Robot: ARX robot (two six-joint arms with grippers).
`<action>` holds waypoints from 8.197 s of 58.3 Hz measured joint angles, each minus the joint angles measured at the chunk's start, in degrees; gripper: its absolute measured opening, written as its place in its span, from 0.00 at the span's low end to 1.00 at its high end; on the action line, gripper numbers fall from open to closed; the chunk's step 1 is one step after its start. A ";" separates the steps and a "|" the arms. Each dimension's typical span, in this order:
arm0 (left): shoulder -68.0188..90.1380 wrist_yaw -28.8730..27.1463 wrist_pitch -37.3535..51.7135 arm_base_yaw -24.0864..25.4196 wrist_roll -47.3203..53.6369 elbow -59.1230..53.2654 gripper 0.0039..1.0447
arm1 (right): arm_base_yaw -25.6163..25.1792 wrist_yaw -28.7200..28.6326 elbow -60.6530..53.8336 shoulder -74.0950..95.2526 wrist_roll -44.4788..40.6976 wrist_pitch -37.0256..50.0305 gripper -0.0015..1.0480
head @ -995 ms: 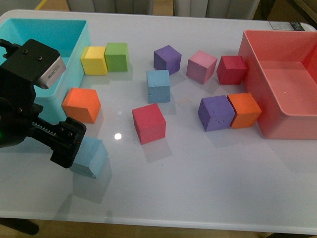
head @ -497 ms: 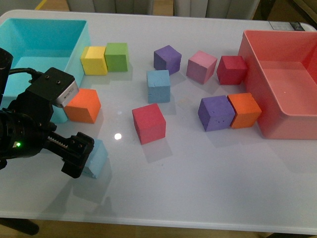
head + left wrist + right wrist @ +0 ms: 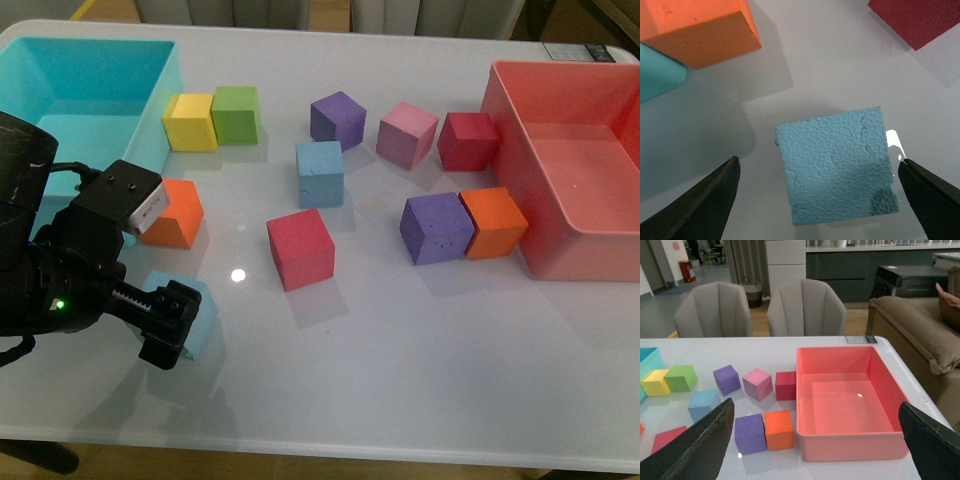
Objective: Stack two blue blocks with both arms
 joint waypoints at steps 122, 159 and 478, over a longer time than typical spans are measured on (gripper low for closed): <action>8.79 -3.23 -31.50 -7.13 -2.45 46.14 0.38 | 0.00 0.00 0.00 0.00 -0.02 0.00 0.91; 22.95 -4.44 -39.12 -10.84 -2.89 65.13 0.38 | 0.00 0.00 0.00 0.00 0.00 0.00 0.91; -119.58 -7.61 -26.49 13.42 -8.96 -37.05 0.93 | 0.00 -0.11 0.00 0.00 -0.02 0.00 0.91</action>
